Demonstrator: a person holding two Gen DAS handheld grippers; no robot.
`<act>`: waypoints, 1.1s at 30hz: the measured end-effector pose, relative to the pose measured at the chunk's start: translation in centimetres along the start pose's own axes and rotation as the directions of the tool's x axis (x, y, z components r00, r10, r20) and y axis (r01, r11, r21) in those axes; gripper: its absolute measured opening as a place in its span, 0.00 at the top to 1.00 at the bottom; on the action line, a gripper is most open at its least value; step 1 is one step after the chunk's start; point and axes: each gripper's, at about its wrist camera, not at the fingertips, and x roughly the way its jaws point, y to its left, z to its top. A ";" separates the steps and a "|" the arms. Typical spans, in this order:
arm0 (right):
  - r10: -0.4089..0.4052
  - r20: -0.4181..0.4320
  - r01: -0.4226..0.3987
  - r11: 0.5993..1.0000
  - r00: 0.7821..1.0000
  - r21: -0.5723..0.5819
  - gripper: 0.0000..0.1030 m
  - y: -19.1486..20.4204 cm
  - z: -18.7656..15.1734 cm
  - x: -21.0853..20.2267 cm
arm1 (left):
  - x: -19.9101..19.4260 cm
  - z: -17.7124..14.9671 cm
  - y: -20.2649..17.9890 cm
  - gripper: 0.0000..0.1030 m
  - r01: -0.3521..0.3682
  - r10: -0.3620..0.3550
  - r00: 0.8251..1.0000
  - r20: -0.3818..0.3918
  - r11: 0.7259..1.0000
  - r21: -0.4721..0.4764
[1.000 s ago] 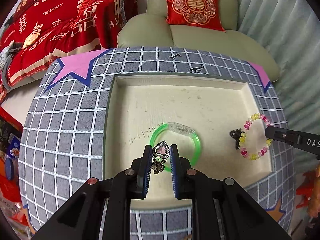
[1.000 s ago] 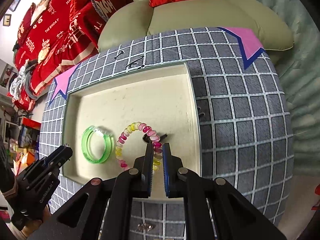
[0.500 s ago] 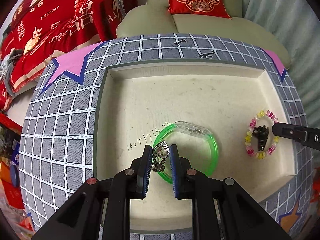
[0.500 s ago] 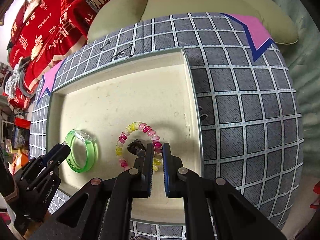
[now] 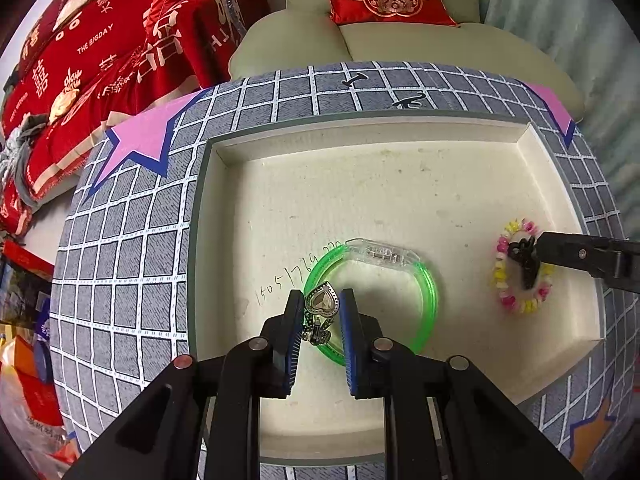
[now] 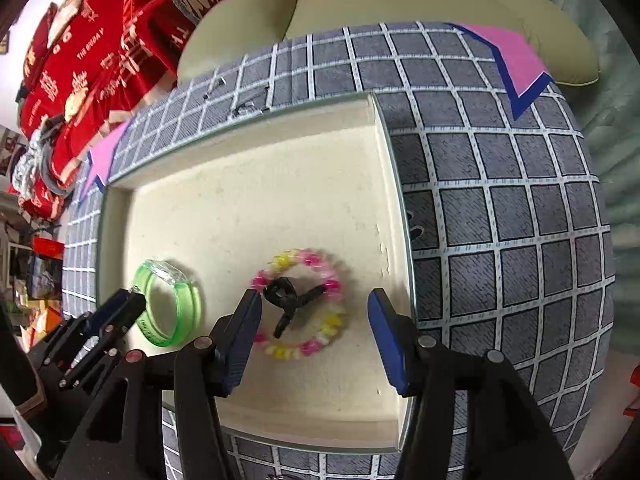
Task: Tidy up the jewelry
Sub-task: 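Carry both into the tray, release pendant inside the bangle and bracelet beside the clip, then withdraw both open tools from the tray back over the table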
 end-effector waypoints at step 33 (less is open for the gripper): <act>0.113 0.066 -0.115 0.993 0.991 0.029 0.00 0.6 -10.1 -7.8 | -8.3 -10.5 2.3 0.00 0.004 -0.004 0.999 0.042 1.000 0.008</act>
